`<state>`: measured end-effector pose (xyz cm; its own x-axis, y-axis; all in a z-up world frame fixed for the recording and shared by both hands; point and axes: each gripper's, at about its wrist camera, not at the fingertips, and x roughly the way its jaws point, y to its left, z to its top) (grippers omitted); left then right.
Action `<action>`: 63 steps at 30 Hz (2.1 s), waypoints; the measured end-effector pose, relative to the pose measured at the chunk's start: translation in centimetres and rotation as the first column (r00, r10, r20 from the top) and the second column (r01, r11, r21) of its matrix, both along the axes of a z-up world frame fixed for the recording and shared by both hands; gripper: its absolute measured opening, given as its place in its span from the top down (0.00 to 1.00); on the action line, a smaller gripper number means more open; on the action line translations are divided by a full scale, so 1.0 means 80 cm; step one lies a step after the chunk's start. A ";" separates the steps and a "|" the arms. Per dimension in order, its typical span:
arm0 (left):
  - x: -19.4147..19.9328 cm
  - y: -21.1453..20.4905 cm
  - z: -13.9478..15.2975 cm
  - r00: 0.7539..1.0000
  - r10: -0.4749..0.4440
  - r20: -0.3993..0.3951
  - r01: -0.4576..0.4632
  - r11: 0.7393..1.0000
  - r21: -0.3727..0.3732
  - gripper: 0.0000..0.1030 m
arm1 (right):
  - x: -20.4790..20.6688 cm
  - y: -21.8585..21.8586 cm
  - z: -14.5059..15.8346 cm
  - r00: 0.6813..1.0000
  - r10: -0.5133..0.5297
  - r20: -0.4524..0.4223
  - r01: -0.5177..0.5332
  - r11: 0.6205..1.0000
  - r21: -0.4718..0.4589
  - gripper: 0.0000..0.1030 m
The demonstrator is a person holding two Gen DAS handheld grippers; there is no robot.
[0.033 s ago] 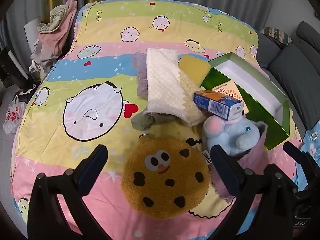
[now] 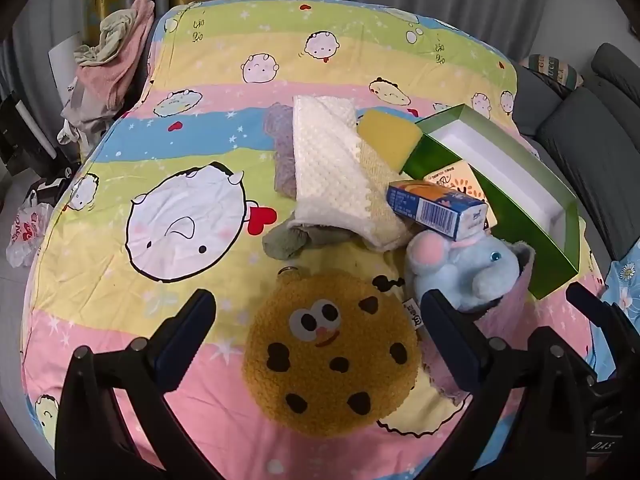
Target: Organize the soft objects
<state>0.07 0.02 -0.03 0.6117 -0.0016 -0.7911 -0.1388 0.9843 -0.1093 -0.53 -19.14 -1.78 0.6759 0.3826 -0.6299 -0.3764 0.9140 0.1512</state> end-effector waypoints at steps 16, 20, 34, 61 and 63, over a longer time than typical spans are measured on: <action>-0.011 -0.005 -0.003 1.000 -0.019 0.019 0.019 1.000 0.001 0.01 | -0.003 0.004 -0.003 1.000 0.004 -0.011 -0.004 1.000 0.000 0.00; -0.012 -0.005 -0.003 1.000 -0.017 0.016 0.017 1.000 0.001 0.01 | -0.002 0.006 -0.006 1.000 0.004 -0.012 -0.004 1.000 -0.002 0.00; -0.011 -0.003 -0.012 1.000 -0.010 -0.001 0.010 1.000 -0.006 0.01 | -0.004 0.010 -0.013 1.000 0.013 -0.017 -0.013 1.000 0.004 0.00; -0.008 -0.003 -0.020 1.000 -0.009 -0.018 0.009 1.000 -0.008 0.01 | -0.003 0.015 -0.017 0.999 0.020 -0.026 -0.020 1.000 0.005 0.00; -0.008 -0.001 -0.021 1.000 -0.007 -0.019 0.006 1.000 -0.020 0.01 | -0.004 0.017 -0.019 0.999 0.028 -0.028 -0.027 1.000 0.007 0.00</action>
<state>-0.60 -0.06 -1.73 0.5963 -0.0214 -0.8025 -0.1346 0.9828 -0.1262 -0.85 -17.82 -3.32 0.6469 0.4048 -0.6463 -0.3968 0.9024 0.1680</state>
